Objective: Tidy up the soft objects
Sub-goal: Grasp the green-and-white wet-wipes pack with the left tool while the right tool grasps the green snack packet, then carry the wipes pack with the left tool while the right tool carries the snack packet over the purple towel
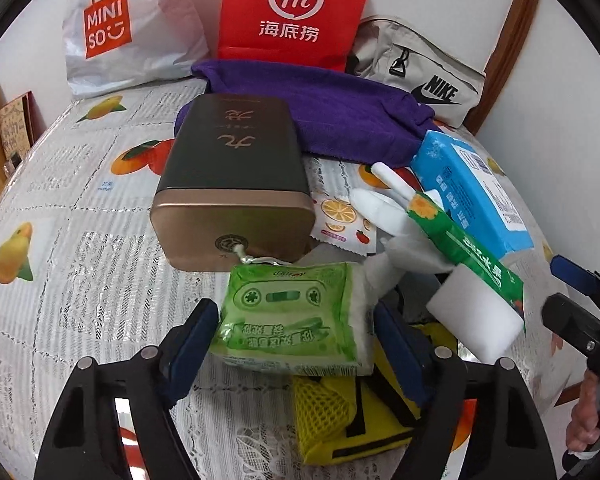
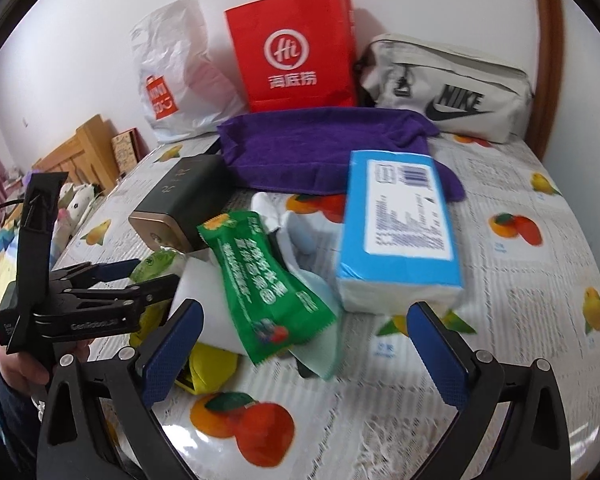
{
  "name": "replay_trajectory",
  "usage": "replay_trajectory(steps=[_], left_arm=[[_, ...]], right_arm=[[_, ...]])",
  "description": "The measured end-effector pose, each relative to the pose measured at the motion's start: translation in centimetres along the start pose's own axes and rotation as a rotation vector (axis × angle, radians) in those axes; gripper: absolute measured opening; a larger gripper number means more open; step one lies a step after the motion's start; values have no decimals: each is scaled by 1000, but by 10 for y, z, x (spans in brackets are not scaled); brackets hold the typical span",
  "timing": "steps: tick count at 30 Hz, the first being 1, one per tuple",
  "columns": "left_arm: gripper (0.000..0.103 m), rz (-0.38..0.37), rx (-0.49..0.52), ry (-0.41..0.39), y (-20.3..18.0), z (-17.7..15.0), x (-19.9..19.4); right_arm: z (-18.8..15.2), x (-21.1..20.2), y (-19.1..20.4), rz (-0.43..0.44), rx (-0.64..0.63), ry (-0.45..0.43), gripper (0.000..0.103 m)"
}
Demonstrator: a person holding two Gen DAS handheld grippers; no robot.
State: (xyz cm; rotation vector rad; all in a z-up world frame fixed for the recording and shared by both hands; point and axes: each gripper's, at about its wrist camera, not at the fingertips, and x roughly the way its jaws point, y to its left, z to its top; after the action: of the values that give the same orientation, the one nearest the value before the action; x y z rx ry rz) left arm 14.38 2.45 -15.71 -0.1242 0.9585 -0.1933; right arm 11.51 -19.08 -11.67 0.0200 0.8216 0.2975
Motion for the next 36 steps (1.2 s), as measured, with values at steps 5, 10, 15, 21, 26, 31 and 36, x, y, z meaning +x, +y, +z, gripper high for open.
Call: replay_trajectory(steps=[5, 10, 15, 21, 26, 31, 36], left_arm=[[70, -7, 3, -5, 7, 2, -4], [70, 15, -11, -7, 17, 2, -8], [70, -27, -35, 8, 25, 3, -8], [70, -37, -39, 10, 27, 2, -8], [70, -45, -52, 9, 31, 1, -9], [70, -42, -59, 9, 33, 0, -11], [70, -36, -57, 11, 30, -1, -11]], right_arm=[[16, 13, 13, 6, -56, 0, 93], [27, 30, 22, 32, -99, 40, 83], [27, 48, 24, 85, -98, 103, 72], [28, 58, 32, 107, -123, 143, 47], [27, 50, 34, 118, -154, 160, 47], [19, 37, 35, 118, -196, 173, 47], [15, 38, 34, 143, -212, 183, 47]])
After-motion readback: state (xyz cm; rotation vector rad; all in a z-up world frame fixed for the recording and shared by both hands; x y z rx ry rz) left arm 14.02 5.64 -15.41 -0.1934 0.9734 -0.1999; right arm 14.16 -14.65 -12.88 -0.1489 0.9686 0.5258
